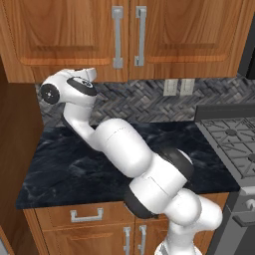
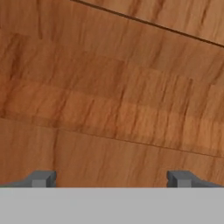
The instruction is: Open the cabinet and move the ladle to the pot. Then close the cabinet.
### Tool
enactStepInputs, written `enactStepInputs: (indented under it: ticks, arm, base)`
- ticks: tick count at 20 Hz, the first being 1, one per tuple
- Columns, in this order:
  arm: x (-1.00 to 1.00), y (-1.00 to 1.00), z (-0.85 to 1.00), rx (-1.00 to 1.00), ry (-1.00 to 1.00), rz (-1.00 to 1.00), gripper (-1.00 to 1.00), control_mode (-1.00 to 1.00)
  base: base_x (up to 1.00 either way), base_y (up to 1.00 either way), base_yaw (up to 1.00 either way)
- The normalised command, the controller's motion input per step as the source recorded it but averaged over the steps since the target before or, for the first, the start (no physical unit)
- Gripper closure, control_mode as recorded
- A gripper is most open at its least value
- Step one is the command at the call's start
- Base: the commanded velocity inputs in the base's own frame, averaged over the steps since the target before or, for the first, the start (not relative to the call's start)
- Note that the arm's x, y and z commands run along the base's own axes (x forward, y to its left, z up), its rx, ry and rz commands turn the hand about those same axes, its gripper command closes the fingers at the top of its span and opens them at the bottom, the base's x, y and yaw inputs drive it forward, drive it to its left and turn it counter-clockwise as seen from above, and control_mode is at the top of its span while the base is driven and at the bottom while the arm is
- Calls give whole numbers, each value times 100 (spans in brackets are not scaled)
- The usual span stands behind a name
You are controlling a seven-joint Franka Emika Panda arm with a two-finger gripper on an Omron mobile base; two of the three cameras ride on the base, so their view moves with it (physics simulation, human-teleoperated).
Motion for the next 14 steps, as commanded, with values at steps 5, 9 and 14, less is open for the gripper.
enactStepInputs:
  ticks: [5,9,14]
  arm:
    - [35,-10,0,0,3,0,-100,-100]
    - [30,-7,0,0,4,0,-100,-100]
    - [27,-4,-3,0,4,0,-100,-100]
  base:
    - [0,0,0]
    - [0,0,0]
    - [0,0,0]
